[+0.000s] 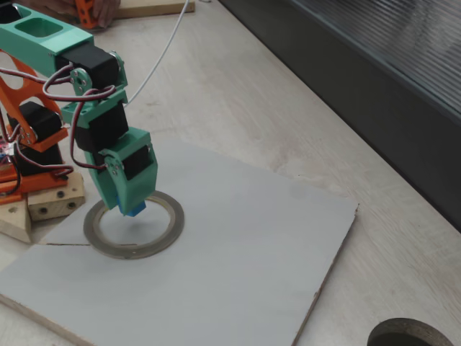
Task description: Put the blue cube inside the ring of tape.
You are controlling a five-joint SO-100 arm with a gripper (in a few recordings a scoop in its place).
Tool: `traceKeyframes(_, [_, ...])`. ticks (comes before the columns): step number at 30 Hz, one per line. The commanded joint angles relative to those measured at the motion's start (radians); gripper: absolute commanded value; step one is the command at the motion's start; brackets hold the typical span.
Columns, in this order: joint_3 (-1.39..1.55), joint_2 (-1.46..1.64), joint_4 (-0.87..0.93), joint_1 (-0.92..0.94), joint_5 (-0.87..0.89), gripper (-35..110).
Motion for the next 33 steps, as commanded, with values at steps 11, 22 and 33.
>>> traceKeyframes(11, [0.017, 0.011, 0.046, -0.014, 0.008, 30])
traceKeyframes(22, [0.003, -0.110, 0.143, -0.014, 0.008, 43])
traceKeyframes(33, [0.000, -0.094, 0.144, -0.014, 0.006, 43])
